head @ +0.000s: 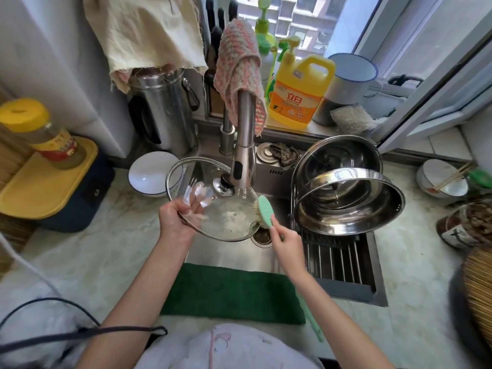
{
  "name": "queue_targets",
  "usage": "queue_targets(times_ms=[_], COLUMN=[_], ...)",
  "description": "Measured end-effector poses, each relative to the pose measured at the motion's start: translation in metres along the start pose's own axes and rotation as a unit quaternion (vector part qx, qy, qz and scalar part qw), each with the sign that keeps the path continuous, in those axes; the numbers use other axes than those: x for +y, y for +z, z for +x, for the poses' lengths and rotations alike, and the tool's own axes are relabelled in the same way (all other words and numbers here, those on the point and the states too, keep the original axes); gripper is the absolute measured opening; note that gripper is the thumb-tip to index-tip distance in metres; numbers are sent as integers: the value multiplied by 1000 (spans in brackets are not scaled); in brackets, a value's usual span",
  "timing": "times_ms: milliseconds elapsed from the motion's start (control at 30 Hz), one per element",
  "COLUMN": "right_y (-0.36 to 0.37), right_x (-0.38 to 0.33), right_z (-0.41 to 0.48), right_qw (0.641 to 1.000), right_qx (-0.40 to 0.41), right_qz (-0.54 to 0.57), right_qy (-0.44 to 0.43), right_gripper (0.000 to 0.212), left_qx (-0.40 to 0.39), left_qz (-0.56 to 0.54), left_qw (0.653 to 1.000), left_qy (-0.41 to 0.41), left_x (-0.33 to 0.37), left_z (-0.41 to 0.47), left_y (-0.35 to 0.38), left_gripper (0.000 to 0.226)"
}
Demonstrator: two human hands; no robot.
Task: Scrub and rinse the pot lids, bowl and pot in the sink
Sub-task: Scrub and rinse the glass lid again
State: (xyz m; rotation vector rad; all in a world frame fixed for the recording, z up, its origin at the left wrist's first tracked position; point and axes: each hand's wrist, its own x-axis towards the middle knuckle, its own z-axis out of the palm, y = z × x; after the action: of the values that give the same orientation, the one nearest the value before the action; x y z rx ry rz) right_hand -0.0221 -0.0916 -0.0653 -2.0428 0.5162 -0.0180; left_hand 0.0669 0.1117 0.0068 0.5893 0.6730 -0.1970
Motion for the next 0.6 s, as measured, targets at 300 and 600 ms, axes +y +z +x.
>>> queue_targets(times_ms=[300, 600], right_y=[-13, 10], right_x=[0, -87], right_z=[-8, -8], right_qw=[998, 934], right_qx=[-20, -97], right_qz=[-17, -252], right_qy=[-58, -234], right_gripper=[40, 42], left_qx=[-12, -35], left_qz=[0, 59], left_qw=[1000, 996], left_qy=[-2, -54], left_x=[4, -3], left_z=[7, -13], left_y=[-8, -2], left_gripper=[46, 76])
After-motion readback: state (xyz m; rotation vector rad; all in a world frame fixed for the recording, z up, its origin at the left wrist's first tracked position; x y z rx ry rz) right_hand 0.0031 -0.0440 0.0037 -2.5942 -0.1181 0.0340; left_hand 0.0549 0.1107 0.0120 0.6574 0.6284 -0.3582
